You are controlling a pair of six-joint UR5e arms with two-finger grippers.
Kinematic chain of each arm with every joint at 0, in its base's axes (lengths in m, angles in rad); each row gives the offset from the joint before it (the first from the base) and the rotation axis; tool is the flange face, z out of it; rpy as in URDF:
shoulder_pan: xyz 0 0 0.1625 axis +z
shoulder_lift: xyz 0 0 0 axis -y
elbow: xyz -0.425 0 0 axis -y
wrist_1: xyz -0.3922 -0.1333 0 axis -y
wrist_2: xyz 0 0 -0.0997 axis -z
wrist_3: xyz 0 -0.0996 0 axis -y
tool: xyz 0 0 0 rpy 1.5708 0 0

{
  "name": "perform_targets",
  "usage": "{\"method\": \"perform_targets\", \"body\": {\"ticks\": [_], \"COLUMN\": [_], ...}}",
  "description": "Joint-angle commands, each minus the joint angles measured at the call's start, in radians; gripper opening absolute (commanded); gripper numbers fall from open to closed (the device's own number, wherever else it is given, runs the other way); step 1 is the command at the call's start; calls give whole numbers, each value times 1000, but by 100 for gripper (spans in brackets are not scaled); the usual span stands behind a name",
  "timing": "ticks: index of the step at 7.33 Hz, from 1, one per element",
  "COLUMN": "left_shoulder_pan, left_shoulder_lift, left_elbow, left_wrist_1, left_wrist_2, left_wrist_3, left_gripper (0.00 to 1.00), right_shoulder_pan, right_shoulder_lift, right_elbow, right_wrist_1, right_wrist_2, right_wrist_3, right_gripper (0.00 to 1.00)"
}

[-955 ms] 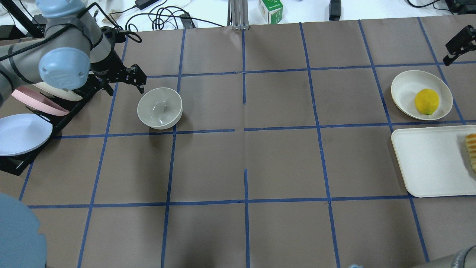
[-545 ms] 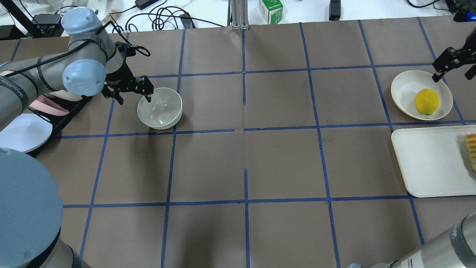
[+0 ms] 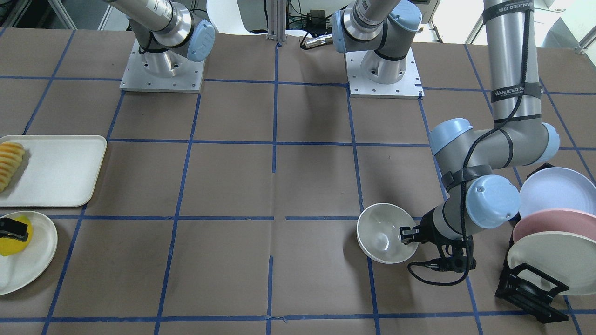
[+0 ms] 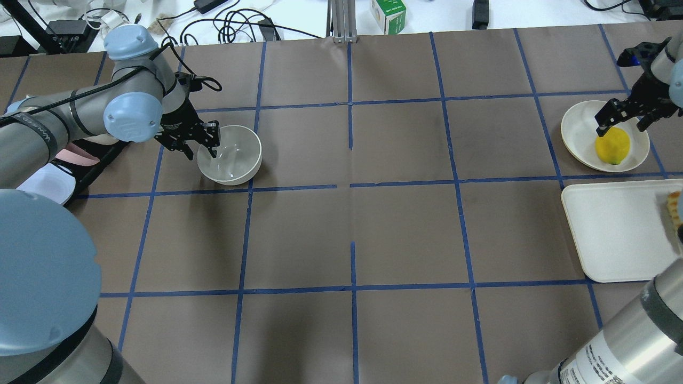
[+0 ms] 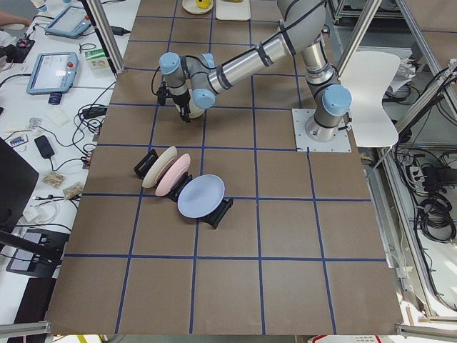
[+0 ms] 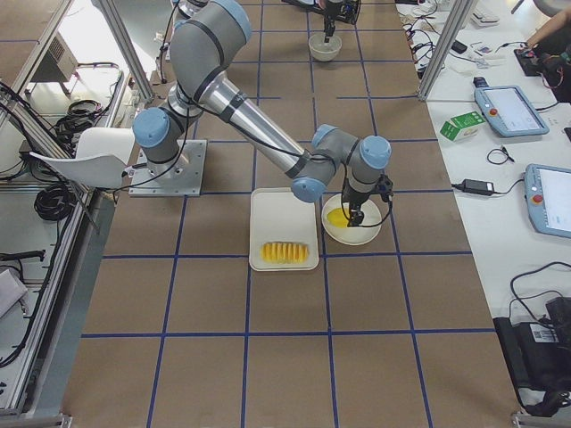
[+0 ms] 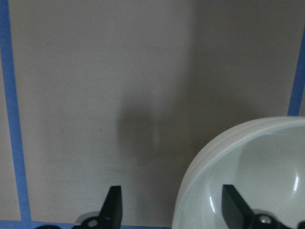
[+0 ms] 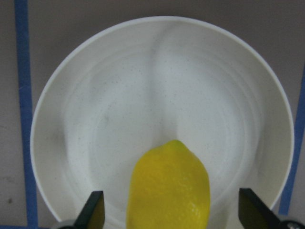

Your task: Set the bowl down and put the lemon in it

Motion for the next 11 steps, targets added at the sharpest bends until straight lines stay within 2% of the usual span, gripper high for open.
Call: {"method": "perform_targets", "body": {"ticks": [1, 2, 3, 4, 5, 7, 9, 10, 11], "left_shoulder_pan": [-1, -3, -13, -33, -74, -197, -283, -329, -357], "left_shoulder_lift": [-5, 0, 30, 55, 88, 119, 100, 90, 86], "left_elbow": [15, 15, 16, 16, 15, 13, -7, -8, -23], "left_wrist_1": [1, 1, -4, -15, -31, -39, -22, -18, -15], "left_wrist_2": [-44, -52, -52, -47, -52, -157, -163, -162, -161], "left_wrist_3": [2, -7, -9, -13, -50, -191, -229, -309, -317], "left_gripper": [0, 0, 0, 0, 0, 0, 0, 0, 0], "right_shoulder_pan": [-22, -22, -22, -22, -22, -22, -13, -10, 11], "right_shoulder_lift": [15, 16, 17, 17, 12, -55, -203, -278, -344], "right_elbow": [43, 43, 43, 43, 42, 32, 29, 29, 31], "right_wrist_1": [-52, -51, -45, -45, -39, -16, 114, 198, 259], "right_wrist_2": [0, 0, 1, 1, 1, -2, 0, 1, 0], "right_wrist_3": [-22, -19, -11, -11, 2, 13, 15, 36, 103], "right_gripper": [100, 93, 61, 35, 26, 25, 25, 25, 29]}}
